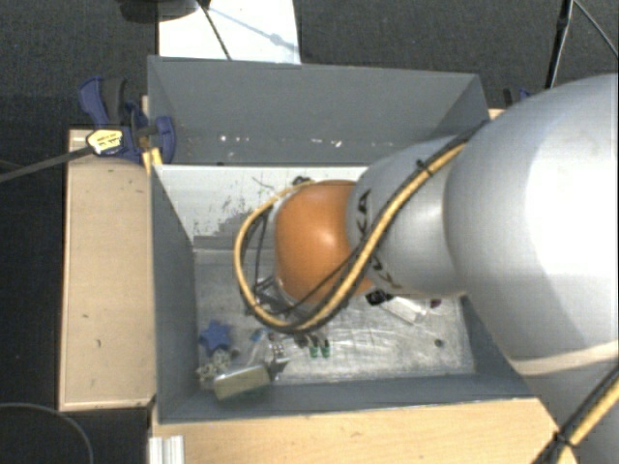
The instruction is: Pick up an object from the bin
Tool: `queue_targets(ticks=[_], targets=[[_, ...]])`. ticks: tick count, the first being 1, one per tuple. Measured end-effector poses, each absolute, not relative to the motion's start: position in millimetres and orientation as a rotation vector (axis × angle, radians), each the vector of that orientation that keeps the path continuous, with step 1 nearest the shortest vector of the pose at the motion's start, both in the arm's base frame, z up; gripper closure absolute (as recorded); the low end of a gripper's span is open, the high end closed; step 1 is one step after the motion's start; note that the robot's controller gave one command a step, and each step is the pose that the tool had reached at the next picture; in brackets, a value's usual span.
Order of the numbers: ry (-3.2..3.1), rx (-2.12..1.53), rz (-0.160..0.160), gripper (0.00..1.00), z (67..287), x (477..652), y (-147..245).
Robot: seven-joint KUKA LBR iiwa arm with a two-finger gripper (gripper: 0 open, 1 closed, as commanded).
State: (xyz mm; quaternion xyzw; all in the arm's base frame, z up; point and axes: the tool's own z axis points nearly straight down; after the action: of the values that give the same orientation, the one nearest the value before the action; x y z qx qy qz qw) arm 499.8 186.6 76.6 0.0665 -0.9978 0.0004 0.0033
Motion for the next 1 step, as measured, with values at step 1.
queue_targets(ticks=[1], targets=[[-3.023, 0.893, -0.003, 0.0, 72.5, 492.3, 127.9]])
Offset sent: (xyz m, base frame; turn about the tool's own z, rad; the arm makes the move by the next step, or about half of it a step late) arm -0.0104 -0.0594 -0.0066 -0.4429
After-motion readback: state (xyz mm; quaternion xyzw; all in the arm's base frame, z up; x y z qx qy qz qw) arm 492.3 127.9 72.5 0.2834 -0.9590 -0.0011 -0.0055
